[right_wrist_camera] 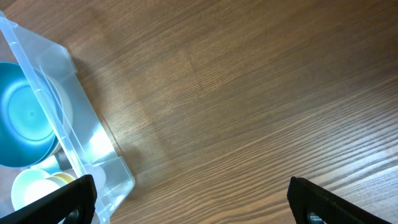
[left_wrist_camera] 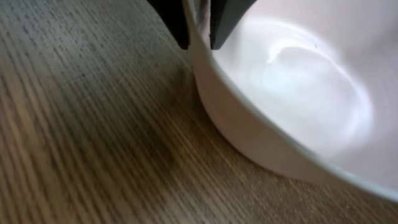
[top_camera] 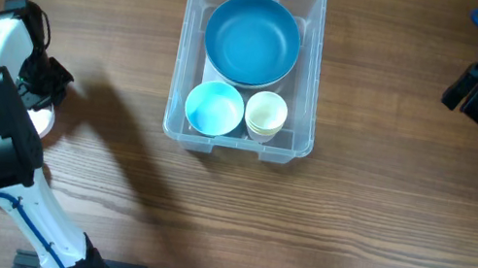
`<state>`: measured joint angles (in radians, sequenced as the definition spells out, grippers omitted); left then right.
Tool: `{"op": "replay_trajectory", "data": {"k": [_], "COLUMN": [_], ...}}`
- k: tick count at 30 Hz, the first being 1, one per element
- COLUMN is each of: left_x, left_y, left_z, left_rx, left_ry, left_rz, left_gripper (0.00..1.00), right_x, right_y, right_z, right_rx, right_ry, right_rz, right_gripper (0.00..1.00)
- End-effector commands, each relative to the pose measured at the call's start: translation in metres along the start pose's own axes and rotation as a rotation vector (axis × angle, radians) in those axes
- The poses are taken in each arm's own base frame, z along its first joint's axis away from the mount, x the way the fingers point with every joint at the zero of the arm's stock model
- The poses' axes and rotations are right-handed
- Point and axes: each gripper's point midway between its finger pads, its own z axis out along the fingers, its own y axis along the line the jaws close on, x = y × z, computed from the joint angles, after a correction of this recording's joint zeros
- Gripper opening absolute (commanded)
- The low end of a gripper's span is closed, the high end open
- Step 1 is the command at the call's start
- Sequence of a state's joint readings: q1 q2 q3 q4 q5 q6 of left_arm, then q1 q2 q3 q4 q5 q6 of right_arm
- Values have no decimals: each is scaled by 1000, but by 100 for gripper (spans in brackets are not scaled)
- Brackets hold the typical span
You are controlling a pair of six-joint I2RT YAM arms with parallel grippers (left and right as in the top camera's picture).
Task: Pack container
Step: 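Move the left gripper back and grasp the pink cup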
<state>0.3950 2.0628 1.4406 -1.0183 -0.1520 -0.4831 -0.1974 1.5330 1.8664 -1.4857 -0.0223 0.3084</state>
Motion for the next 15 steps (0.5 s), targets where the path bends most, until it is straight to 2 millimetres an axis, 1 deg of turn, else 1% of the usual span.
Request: {"op": "replay_trajectory", "data": {"k": [1,2,5,6,7,8,9,11,12,13,14,15], "left_x": [-3,-4,-5,-3,1,6,16,38,57,82,106,127], "left_y": [-3,-6,-21,-27,-35,-41,-52,-69,-79,-92,-103,-112], "left_z": [-4,-12,-50,-70,-96,-115,-145,-189,-217,-244,-264,-278], "left_rx": [20,36,92,120,153,180,230,310,364,421,469,507], "left_ry": [-7,-12,-71,-102,-146,-182,-237,-320,-369,-418,-451,-475], "left_rz": [8,11,61,77,102,127,188,269,323,394,461,516], "left_gripper": [4,4,4,4,4,4,4,4,4,4,4,4], "right_x": [3,3,3,3,3,3,3,3,2,2,2,2], "right_y": [1,1,1,1,1,1,1,1,1,1,1,1], "right_z": [-2,-2,-2,-2,-2,-2,-2,-2,-2,-2,-2,-2], "right_rx": [-5,-5,-5,-5,-5,-5,-5,-5,-5,-6,-6,-6], "right_ry": [-3,-3,-3,-3,-3,-3,-3,-3,-5,-6,-7,-7], "right_rz": [-16,-16,-16,-16,-16,-16,-16,-16,-16,-16,-16,-16], "right_gripper": [100,100,100,100,100,100,100,100,100,100,100,100]}}
